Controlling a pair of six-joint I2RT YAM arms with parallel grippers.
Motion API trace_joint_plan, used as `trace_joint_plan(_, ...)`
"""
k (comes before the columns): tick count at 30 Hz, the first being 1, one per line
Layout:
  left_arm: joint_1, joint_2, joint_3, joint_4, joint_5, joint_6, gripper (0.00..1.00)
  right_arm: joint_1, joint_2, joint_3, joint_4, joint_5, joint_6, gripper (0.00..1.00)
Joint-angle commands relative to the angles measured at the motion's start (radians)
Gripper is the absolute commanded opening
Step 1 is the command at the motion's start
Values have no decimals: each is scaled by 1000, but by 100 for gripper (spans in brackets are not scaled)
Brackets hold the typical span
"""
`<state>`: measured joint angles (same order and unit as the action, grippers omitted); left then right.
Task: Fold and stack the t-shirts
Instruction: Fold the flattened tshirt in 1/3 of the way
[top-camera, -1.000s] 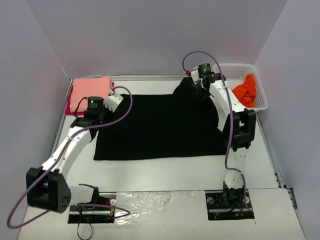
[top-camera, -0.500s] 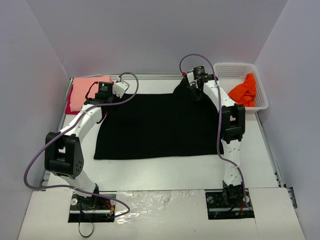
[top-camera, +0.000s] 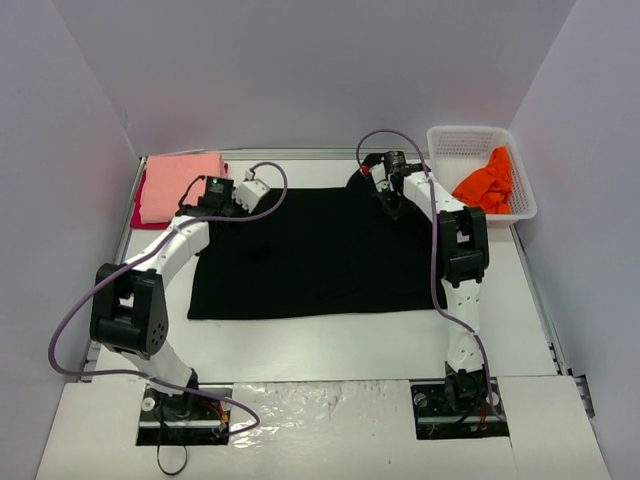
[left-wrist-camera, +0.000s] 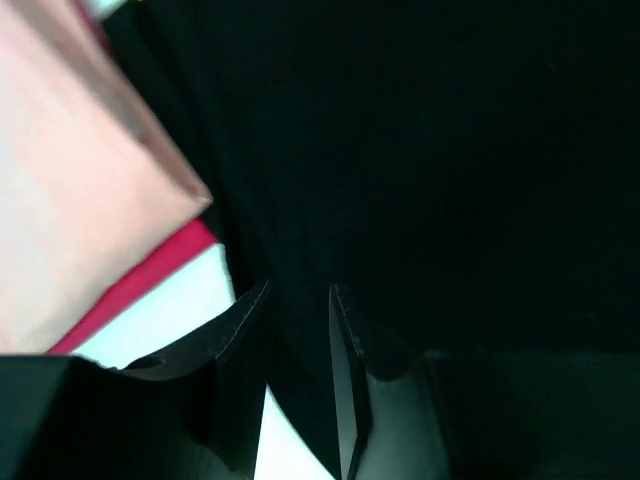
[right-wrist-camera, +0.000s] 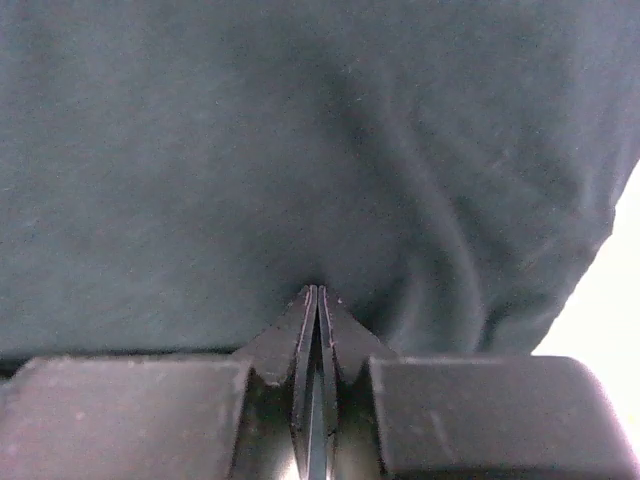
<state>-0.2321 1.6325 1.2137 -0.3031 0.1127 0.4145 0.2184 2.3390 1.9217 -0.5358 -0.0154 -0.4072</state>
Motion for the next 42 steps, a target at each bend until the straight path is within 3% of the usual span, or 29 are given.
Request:
trace_joint_plan(1, -41, -33, -35, -34, 42, 50, 27, 18, -93, -67, -30, -24, 8, 0)
trace_joint_plan(5, -56, 48, -36, -79, 35, 69, 4, 41, -132, -133, -29, -37, 8, 0)
trace_joint_plan(6, -56, 67, -20, -88, 33, 72, 3, 47, -139, -147, -27, -34, 5, 0)
trace_joint_plan(21, -78, 245, -2, -163, 45, 59, 2, 73, -106, -231, -6, 5, -1, 0)
trace_joint_plan(42, -191, 144, -180, -226, 111, 61, 2, 22, -164, -363, 13, 40, -30, 0)
